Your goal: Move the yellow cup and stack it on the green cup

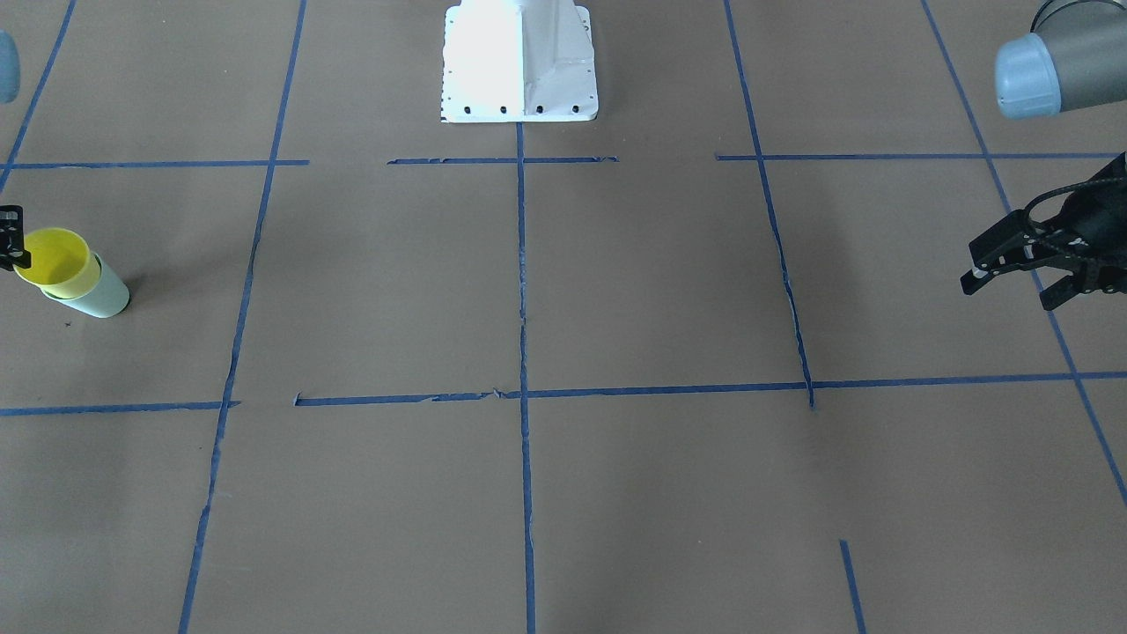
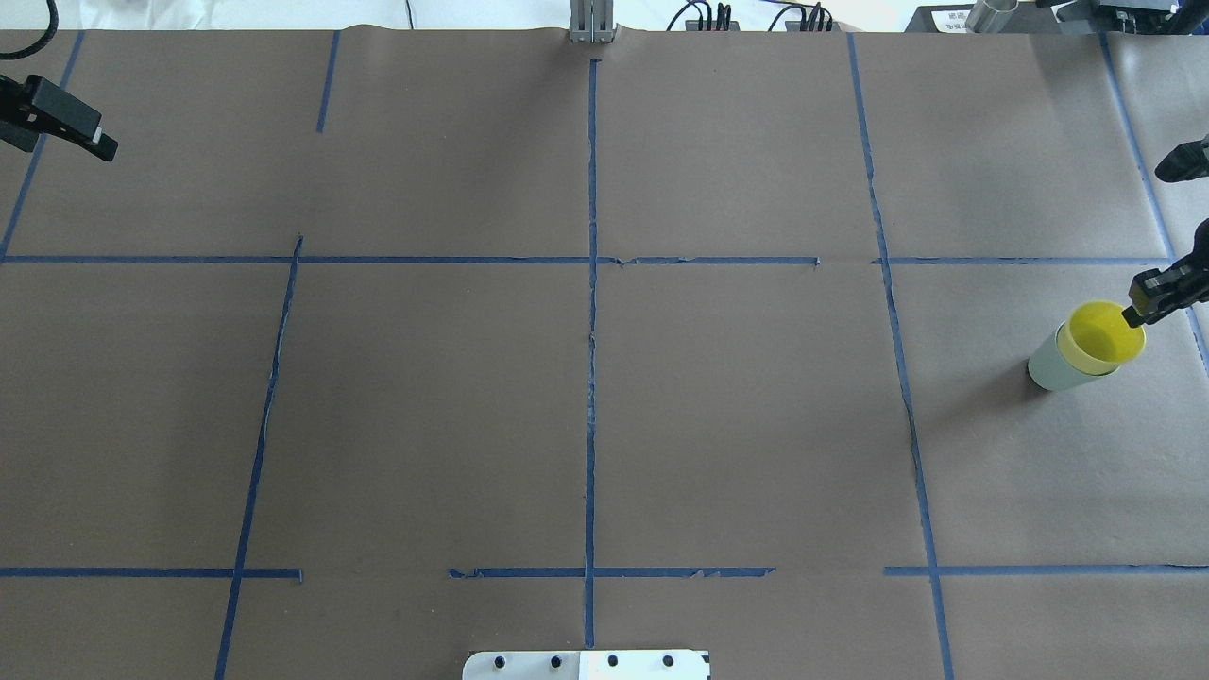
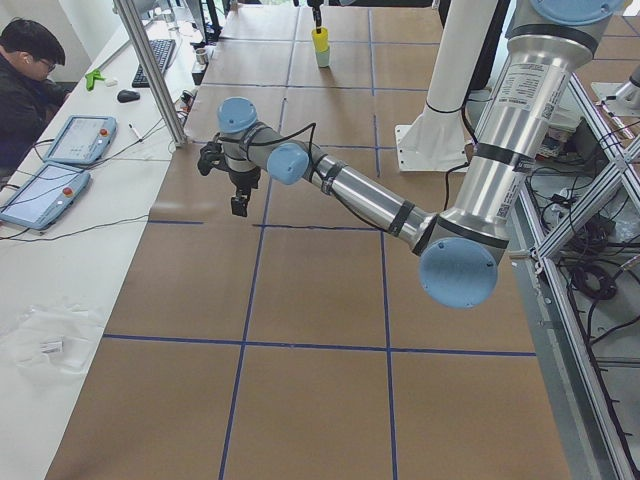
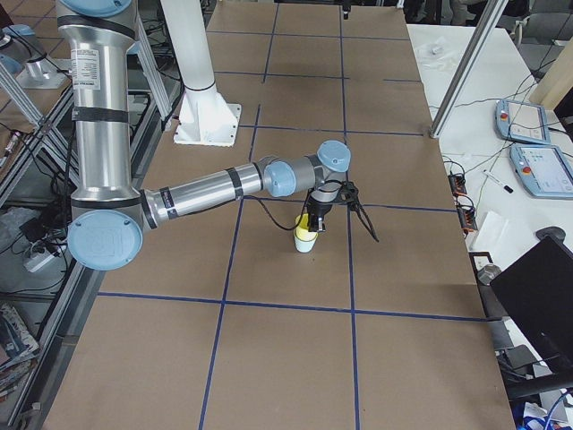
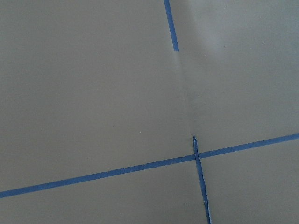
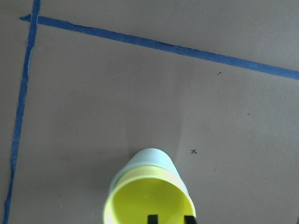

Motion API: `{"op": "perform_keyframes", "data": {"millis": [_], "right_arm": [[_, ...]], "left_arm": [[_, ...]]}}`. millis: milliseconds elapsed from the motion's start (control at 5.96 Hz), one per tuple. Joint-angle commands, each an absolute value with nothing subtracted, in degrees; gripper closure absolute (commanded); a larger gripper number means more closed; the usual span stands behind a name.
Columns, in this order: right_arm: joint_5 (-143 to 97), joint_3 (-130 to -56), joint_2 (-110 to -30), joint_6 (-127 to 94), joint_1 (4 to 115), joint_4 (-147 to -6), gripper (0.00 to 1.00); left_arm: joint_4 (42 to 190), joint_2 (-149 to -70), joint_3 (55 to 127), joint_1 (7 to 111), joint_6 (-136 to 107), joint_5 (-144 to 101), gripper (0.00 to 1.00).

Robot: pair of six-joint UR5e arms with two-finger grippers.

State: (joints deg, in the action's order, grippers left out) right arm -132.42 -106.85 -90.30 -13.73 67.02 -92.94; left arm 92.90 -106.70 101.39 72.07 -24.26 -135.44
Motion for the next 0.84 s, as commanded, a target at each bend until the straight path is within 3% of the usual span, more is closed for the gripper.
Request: {"op": "perform_keyframes", "data": {"millis": [0,671], "right_arm": [[-132.4,-107.4,-90.8,-13.3,67.0,-92.9,0.00],[-132.9,-107.5,-100.7,-2.0,82.9,-88.0,0.00]], "left_arm": [[92.9,-106.7,101.3,72.1,-24.3,-135.4,0.00],[91.6,-105.7,97.1,76.8,-7.7,-135.8,0.00]]}}
